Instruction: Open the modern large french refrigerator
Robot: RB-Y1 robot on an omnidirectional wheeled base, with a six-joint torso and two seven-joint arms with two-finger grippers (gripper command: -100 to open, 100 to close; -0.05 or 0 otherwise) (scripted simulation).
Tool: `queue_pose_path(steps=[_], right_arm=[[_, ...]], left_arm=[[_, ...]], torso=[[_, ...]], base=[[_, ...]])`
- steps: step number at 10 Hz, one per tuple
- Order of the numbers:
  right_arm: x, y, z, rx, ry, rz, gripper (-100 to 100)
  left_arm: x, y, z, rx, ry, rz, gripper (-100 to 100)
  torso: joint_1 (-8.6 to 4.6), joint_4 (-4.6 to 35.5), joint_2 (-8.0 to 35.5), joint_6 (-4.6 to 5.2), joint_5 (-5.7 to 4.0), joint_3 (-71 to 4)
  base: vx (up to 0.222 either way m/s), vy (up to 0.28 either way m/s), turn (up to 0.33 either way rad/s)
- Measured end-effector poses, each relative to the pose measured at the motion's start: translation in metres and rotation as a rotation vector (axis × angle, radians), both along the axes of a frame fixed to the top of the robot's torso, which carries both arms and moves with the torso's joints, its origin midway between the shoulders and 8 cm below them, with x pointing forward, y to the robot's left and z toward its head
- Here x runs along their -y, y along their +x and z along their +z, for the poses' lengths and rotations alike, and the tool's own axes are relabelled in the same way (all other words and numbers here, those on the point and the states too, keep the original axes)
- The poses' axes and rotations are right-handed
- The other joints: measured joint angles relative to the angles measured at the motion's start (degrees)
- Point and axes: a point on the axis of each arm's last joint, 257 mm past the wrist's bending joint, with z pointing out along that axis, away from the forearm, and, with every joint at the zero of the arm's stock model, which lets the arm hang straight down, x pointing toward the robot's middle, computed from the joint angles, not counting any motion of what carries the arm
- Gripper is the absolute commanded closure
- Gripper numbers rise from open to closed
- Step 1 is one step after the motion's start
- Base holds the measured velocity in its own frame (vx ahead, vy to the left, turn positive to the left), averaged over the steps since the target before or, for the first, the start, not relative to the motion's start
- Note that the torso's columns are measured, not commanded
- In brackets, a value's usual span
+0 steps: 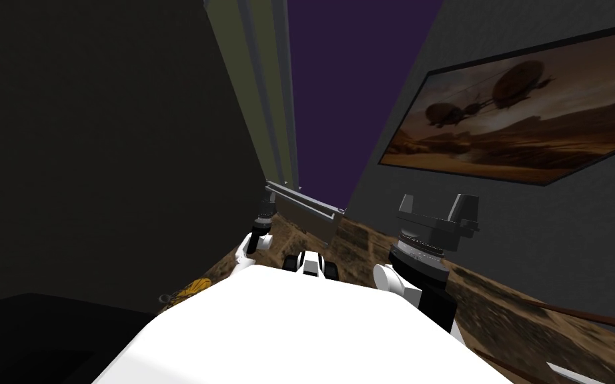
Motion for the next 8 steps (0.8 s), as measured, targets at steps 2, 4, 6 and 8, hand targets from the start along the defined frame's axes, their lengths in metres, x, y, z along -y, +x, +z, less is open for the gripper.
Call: queue_pose_path(steps=[2, 4, 6, 8], right_arm=[[0.000, 0.000, 0.000, 0.000, 0.000, 0.000, 0], [0.000, 0.000, 0.000, 0.000, 0.000, 0.000, 0], [0.000, 0.000, 0.000, 0.000, 0.000, 0.000, 0], [0.000, 0.000, 0.000, 0.000, 0.000, 0.000, 0]], left_arm=[[-0.001, 0.006, -0.011, -0.013, 0.011, 0.011, -100], [-0.005, 0.013, -0.021, -0.025, 0.021, 0.020, -100], [-0.005, 0.019, -0.028, -0.032, 0.032, 0.029, -100], [-0.008, 0.026, -0.037, -0.042, 0.042, 0.038, -100]], torso=[[-0.01, 0.01, 0.06, 0.00, -0.01, 0.03], [0.11, 0.03, 0.10, -0.01, 0.03, 0.07], [0.05, 0.02, 0.08, 0.00, 0.02, 0.05], [0.01, 0.02, 0.06, 0.00, 0.00, 0.04]], base=[[0.063, -0.057, 0.021], [0.056, -0.034, 0.023], [0.053, -0.037, 0.022], [0.055, -0.044, 0.023]])
